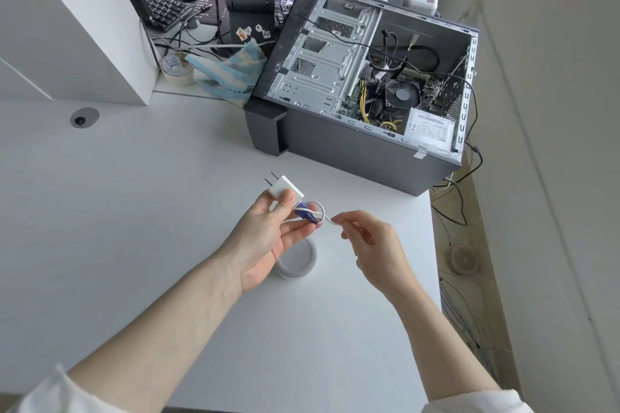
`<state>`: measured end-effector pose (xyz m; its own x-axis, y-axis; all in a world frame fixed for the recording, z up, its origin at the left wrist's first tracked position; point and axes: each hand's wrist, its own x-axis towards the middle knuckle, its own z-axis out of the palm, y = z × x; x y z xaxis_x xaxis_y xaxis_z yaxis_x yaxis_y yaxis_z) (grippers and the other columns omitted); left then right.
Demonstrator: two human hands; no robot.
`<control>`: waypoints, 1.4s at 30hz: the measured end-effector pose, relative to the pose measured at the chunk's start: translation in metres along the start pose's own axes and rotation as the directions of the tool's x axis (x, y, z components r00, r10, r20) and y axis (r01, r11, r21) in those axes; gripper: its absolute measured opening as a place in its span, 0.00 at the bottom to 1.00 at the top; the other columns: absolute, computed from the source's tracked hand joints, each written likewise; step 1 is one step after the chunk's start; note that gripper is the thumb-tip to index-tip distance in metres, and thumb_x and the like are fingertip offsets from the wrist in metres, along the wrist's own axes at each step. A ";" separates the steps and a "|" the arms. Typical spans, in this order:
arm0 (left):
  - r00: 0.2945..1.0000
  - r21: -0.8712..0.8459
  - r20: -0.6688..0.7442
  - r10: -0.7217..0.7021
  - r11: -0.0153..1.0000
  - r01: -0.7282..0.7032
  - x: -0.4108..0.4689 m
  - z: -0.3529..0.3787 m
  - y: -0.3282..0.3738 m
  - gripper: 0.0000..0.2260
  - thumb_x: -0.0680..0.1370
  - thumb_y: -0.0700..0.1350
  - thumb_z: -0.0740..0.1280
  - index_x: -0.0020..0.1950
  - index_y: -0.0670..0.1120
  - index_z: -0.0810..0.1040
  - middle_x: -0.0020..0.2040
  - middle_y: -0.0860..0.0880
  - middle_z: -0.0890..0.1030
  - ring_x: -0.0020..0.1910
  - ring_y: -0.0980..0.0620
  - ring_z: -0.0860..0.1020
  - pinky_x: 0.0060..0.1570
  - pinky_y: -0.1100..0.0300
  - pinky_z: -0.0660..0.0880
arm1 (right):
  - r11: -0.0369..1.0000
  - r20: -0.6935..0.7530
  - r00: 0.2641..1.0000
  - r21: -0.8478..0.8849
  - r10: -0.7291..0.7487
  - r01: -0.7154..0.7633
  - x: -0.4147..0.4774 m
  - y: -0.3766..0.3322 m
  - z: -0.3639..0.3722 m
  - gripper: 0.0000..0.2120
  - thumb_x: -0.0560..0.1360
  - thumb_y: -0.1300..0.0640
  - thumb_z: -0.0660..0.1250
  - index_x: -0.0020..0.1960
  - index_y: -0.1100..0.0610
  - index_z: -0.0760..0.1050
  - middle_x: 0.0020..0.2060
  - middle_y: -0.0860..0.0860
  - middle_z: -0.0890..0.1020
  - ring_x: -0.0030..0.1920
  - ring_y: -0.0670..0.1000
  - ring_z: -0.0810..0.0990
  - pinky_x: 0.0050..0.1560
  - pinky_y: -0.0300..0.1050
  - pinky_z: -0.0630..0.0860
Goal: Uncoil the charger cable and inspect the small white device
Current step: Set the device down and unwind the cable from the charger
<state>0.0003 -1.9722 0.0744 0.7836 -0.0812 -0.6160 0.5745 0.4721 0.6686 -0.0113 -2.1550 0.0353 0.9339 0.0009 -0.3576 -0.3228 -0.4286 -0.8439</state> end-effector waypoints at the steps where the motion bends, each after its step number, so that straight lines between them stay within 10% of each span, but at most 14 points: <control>1: 1.000 0.000 0.006 0.001 1.000 -0.001 0.000 0.000 0.000 0.09 0.84 0.45 0.59 0.57 0.41 0.73 0.51 0.39 0.84 0.45 0.43 0.84 0.52 0.55 0.82 | 1.000 0.023 1.000 0.022 0.019 -0.019 -0.001 0.000 0.001 0.12 0.83 0.60 0.61 0.51 0.50 0.83 0.35 0.41 0.80 0.31 0.38 0.75 0.36 0.36 0.68; 13: 1.000 0.069 -0.007 -0.002 0.998 0.002 0.000 0.000 -0.004 0.14 0.83 0.46 0.60 0.63 0.37 0.72 0.61 0.31 0.79 0.56 0.38 0.83 0.56 0.51 0.80 | 0.955 0.156 0.988 0.295 -0.008 -0.039 -0.004 -0.018 0.008 0.09 0.83 0.58 0.63 0.49 0.58 0.81 0.35 0.47 0.80 0.28 0.48 0.68 0.28 0.42 0.65; 26: 0.999 0.056 -0.032 0.006 0.998 -0.005 0.000 -0.003 -0.004 0.17 0.84 0.46 0.58 0.65 0.34 0.70 0.54 0.36 0.82 0.47 0.45 0.85 0.50 0.56 0.82 | 0.908 0.186 0.982 0.406 0.031 -0.105 -0.001 -0.012 0.009 0.12 0.83 0.63 0.61 0.55 0.58 0.84 0.36 0.50 0.77 0.30 0.49 0.65 0.28 0.42 0.61; 36: 0.998 0.077 -0.057 0.000 0.997 0.005 -0.002 -0.002 -0.002 0.16 0.84 0.46 0.59 0.66 0.36 0.71 0.62 0.34 0.80 0.47 0.44 0.85 0.50 0.56 0.82 | 0.987 0.114 0.989 0.136 -0.098 0.082 -0.002 -0.016 0.011 0.10 0.81 0.62 0.64 0.56 0.48 0.77 0.41 0.48 0.87 0.30 0.47 0.72 0.31 0.34 0.68; 42: 0.999 0.077 -0.032 0.000 0.997 0.003 -0.004 0.001 0.000 0.15 0.84 0.46 0.59 0.65 0.37 0.72 0.55 0.37 0.83 0.45 0.44 0.86 0.46 0.60 0.83 | 0.956 0.086 0.966 -0.149 -0.243 0.254 -0.003 -0.018 0.011 0.11 0.83 0.60 0.61 0.61 0.47 0.73 0.43 0.43 0.86 0.31 0.45 0.75 0.40 0.50 0.78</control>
<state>-0.0028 -1.9725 0.0770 0.7755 -0.0533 -0.6291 0.5931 0.4030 0.6970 -0.0101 -2.1377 0.0473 0.9675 0.1828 -0.1747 -0.0485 -0.5439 -0.8377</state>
